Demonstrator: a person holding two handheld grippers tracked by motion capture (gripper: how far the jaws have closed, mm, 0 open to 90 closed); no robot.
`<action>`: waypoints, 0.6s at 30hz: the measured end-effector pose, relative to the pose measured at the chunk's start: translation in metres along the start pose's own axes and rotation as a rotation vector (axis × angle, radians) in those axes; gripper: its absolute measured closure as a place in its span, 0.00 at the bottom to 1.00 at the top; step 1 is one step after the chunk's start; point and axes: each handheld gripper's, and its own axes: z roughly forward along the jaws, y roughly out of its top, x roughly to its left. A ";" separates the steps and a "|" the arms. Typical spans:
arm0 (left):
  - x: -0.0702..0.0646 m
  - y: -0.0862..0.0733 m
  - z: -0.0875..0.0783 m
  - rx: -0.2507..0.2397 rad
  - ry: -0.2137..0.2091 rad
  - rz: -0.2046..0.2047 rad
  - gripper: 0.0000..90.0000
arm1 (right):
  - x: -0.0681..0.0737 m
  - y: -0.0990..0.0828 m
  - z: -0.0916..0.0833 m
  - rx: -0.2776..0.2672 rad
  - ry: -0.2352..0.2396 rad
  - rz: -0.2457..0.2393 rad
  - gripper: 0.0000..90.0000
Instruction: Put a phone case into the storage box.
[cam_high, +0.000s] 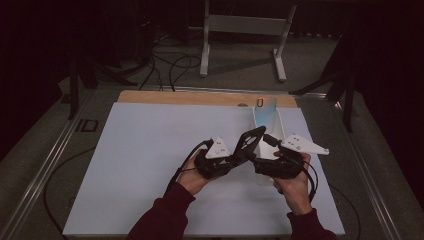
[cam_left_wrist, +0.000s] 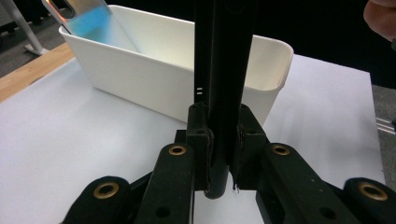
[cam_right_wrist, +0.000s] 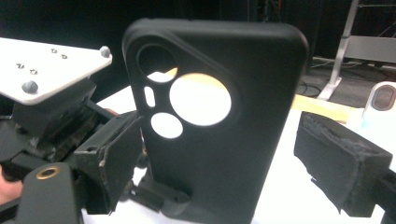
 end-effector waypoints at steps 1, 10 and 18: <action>0.000 0.000 0.001 0.002 0.000 0.001 0.89 | 0.001 0.001 0.001 -0.005 0.000 -0.001 0.17; -0.003 0.001 0.002 0.002 0.001 -0.008 0.89 | 0.005 0.005 0.010 -0.026 -0.033 0.049 0.12; -0.007 0.004 0.006 -0.002 -0.020 -0.009 0.89 | 0.006 0.004 0.015 -0.030 -0.056 0.068 0.11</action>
